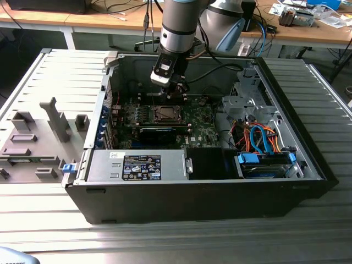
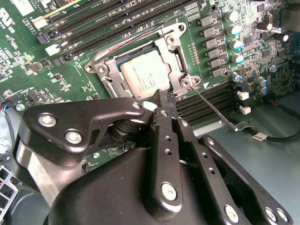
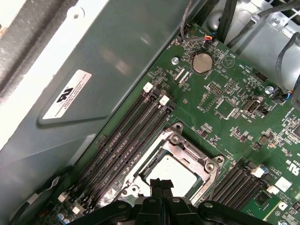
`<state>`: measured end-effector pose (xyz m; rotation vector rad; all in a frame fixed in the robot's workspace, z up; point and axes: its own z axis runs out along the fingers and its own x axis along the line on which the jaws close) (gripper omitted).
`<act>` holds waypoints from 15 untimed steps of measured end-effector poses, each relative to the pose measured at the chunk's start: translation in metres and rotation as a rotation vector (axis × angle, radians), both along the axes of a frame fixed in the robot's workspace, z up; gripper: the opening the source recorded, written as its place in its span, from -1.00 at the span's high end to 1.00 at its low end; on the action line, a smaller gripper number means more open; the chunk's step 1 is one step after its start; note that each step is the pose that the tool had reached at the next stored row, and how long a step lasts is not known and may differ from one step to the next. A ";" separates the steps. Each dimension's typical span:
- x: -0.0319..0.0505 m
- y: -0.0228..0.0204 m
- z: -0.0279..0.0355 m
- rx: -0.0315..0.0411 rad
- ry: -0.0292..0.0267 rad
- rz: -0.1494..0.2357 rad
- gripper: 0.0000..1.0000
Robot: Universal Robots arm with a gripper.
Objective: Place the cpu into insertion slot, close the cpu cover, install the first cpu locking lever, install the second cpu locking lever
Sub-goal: 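Install the first cpu locking lever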
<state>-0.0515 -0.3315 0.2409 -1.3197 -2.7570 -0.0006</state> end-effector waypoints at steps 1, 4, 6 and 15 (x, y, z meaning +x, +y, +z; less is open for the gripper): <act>0.0000 0.0000 0.0000 0.0000 0.0000 0.000 0.79; 0.0000 0.0000 0.0000 0.0001 0.0000 0.002 0.79; 0.0000 0.0000 0.0000 0.0000 0.0000 0.003 0.79; 0.0000 0.0000 0.0000 0.0000 0.0000 0.009 0.79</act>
